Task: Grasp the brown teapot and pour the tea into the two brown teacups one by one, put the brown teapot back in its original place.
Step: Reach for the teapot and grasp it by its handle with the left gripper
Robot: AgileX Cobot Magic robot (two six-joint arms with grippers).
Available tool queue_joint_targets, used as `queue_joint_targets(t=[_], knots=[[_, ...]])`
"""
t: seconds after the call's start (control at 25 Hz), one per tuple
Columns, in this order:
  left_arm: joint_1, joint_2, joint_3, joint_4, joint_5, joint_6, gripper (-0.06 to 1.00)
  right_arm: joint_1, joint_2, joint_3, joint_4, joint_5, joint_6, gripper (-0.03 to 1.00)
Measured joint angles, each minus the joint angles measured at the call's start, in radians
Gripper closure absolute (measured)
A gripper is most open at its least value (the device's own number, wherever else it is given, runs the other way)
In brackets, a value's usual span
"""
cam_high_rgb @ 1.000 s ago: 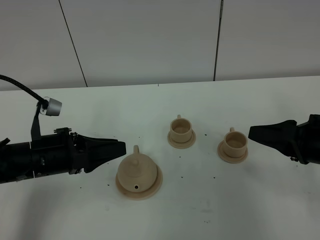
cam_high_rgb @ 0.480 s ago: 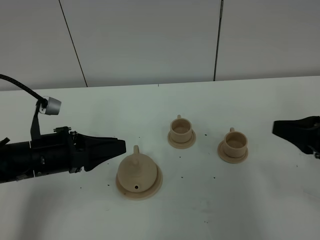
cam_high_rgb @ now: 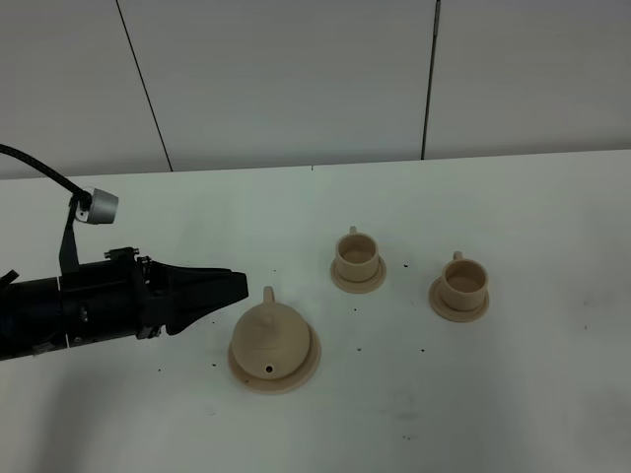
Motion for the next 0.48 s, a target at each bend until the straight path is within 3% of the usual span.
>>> queue_joint_targets(t=[0.08, 0.24, 0.48], knots=[[0.000, 0.000, 0.000, 0.000, 0.000, 0.000, 0.43, 0.000, -0.056, 0.006, -0.118, 0.076, 0.113, 0.73], [0.000, 0.000, 0.000, 0.000, 0.000, 0.000, 0.43, 0.000, -0.192, 0.052, -0.274, 0.190, 0.226, 0.73], [0.000, 0.000, 0.000, 0.000, 0.008, 0.000, 0.43, 0.000, -0.385, 0.131, -0.351, 0.211, 0.258, 0.73]])
